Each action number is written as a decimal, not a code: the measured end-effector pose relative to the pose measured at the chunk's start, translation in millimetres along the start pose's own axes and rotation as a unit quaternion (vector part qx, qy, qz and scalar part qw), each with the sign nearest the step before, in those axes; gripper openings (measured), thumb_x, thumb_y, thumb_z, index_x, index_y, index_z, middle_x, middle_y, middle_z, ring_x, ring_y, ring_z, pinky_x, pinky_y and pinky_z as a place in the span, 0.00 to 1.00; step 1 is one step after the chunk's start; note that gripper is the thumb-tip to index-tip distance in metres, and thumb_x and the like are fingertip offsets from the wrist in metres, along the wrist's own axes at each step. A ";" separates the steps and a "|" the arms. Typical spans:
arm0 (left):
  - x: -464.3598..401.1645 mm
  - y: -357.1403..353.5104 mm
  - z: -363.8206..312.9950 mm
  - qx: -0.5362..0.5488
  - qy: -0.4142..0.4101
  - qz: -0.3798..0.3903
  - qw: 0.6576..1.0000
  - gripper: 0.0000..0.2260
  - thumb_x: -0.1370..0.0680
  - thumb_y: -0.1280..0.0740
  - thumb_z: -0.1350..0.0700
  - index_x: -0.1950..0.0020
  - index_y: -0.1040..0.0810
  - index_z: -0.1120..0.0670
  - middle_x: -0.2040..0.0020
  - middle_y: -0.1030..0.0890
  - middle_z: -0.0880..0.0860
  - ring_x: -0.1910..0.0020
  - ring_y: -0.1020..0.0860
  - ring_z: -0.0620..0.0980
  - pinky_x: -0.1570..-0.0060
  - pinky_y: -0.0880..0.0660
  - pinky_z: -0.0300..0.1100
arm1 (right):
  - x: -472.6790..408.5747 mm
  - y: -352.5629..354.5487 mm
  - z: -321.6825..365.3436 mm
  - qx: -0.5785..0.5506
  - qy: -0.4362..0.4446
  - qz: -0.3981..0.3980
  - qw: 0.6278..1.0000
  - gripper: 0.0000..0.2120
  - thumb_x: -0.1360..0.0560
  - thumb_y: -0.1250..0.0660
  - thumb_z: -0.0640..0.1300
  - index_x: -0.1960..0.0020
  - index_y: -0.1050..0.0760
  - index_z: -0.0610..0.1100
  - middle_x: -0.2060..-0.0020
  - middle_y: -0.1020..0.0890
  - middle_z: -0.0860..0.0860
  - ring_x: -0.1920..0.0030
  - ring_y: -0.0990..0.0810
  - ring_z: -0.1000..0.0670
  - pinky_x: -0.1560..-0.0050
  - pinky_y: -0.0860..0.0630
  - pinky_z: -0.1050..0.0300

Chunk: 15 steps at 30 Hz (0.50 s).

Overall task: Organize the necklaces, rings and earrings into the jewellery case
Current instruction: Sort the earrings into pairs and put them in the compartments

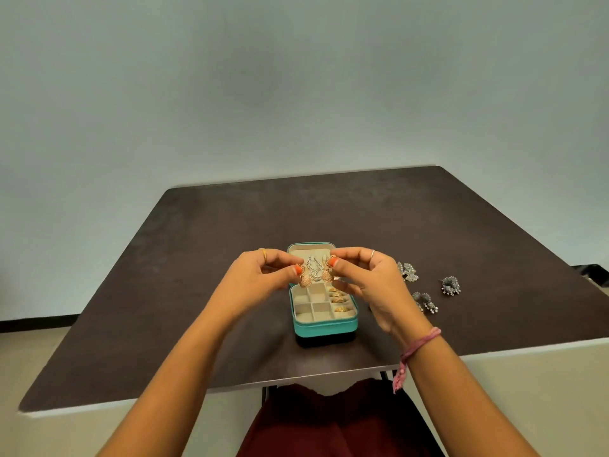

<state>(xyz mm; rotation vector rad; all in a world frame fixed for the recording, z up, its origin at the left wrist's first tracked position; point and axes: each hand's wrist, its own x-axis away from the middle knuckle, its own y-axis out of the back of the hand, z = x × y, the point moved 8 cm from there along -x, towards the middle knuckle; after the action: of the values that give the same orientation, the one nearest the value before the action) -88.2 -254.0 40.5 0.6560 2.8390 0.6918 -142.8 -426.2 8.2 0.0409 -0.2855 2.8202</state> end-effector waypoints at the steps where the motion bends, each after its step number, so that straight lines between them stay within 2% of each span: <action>1: 1.2 0.0 3.5 -0.019 0.005 0.001 1.000 0.06 0.25 0.29 0.56 0.49 0.18 0.49 0.52 0.16 0.46 0.54 0.18 0.40 0.52 0.21 0.35 | 1.5 -1.6 -5.0 -0.004 -0.008 0.000 1.000 0.07 0.27 0.30 0.35 0.49 0.20 0.38 0.56 0.16 0.44 0.58 0.18 0.51 0.60 0.20 0.59; 3: 4.5 -0.8 8.4 -0.033 0.015 0.007 0.999 0.05 0.26 0.29 0.56 0.50 0.18 0.49 0.53 0.16 0.45 0.53 0.18 0.40 0.49 0.21 0.39 | 4.2 -4.1 -12.3 -0.006 -0.019 0.000 1.000 0.07 0.27 0.30 0.35 0.50 0.20 0.39 0.55 0.16 0.42 0.57 0.18 0.50 0.59 0.20 0.57; 6: 9.8 -5.9 15.7 -0.020 0.035 0.021 0.999 0.04 0.26 0.28 0.56 0.52 0.18 0.50 0.55 0.15 0.46 0.54 0.18 0.41 0.49 0.20 0.42 | 6.4 -5.8 -20.3 0.001 -0.027 0.005 1.000 0.06 0.28 0.29 0.36 0.51 0.20 0.40 0.54 0.16 0.42 0.56 0.18 0.49 0.55 0.19 0.54; 9: 15.2 -12.3 21.2 -0.041 0.046 0.036 0.997 0.03 0.26 0.28 0.55 0.53 0.18 0.50 0.55 0.16 0.45 0.54 0.18 0.43 0.54 0.19 0.40 | 10.0 -4.4 -27.6 0.005 -0.029 0.007 1.000 0.06 0.28 0.29 0.36 0.52 0.20 0.41 0.56 0.15 0.45 0.57 0.17 0.51 0.52 0.20 0.51; 11: 17.8 -14.1 23.5 -0.078 0.042 0.041 0.995 0.03 0.26 0.28 0.54 0.54 0.19 0.49 0.57 0.16 0.44 0.57 0.19 0.41 0.58 0.21 0.36 | 11.6 -2.8 -31.6 0.001 -0.023 0.004 1.000 0.05 0.28 0.29 0.35 0.52 0.20 0.41 0.59 0.16 0.46 0.58 0.18 0.52 0.52 0.21 0.51; 13: 21.3 -14.9 26.5 -0.103 0.047 0.042 0.993 0.02 0.26 0.28 0.53 0.55 0.19 0.49 0.61 0.17 0.44 0.62 0.21 0.36 0.64 0.24 0.32 | 12.8 -2.2 -33.3 -0.006 -0.014 0.001 1.000 0.05 0.28 0.29 0.35 0.53 0.20 0.41 0.60 0.16 0.46 0.59 0.18 0.51 0.53 0.20 0.53; 15: 23.7 -18.3 31.3 -0.117 0.060 0.046 0.990 0.01 0.26 0.29 0.54 0.56 0.20 0.49 0.61 0.17 0.45 0.63 0.21 0.36 0.65 0.24 0.32 | 13.3 -2.1 -34.5 -0.005 -0.004 -0.001 1.000 0.05 0.28 0.29 0.35 0.53 0.20 0.41 0.60 0.16 0.46 0.59 0.18 0.51 0.55 0.20 0.57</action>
<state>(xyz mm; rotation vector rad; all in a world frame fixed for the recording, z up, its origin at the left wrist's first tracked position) -108.8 -245.4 3.4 0.7314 2.7837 1.0951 -154.7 -413.4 -24.4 0.0492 -0.3016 2.8163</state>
